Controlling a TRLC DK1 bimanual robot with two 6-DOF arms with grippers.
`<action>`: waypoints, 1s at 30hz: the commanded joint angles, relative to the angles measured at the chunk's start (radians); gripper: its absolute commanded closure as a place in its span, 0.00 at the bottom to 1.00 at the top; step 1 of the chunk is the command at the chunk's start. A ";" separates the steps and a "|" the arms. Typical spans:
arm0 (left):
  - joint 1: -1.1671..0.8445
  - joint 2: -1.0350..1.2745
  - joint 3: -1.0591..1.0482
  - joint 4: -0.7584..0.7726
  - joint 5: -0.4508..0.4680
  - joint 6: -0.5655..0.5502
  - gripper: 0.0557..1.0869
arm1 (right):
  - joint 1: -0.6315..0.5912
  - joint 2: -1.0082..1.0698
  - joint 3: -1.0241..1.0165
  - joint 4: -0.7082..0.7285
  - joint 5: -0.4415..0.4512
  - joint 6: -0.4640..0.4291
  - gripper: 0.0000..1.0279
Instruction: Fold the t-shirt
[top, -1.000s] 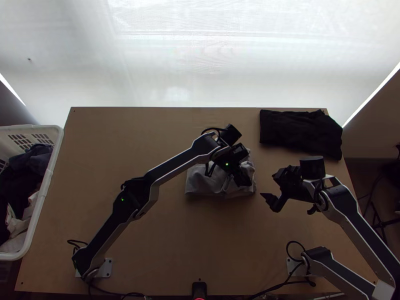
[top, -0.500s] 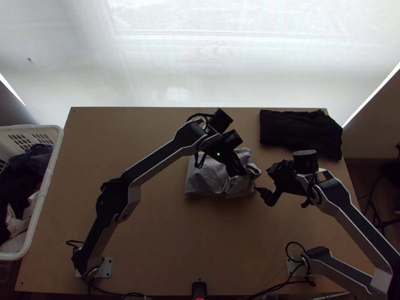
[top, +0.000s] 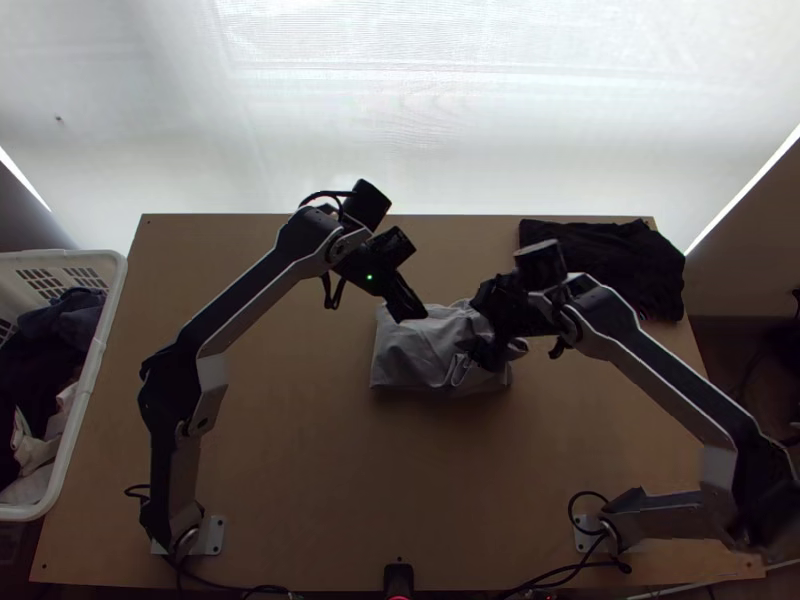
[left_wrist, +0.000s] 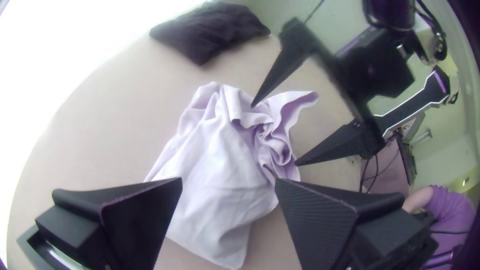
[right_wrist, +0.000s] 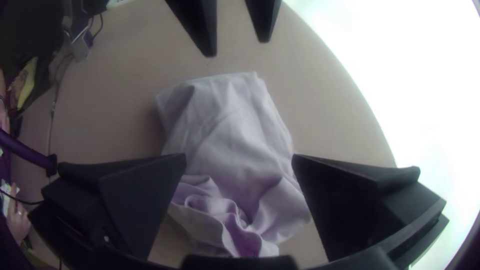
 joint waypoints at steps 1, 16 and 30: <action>0.043 -0.054 -0.023 -0.025 -0.021 0.014 0.12 | 0.005 0.315 0.134 -0.024 -0.094 0.050 0.04; 0.110 -0.052 0.010 -0.042 -0.021 0.018 0.12 | -0.189 0.501 0.361 -0.075 0.226 0.243 0.05; 0.126 -0.032 0.059 -0.080 -0.021 0.035 0.12 | -0.103 0.168 0.312 -0.277 0.080 0.208 0.05</action>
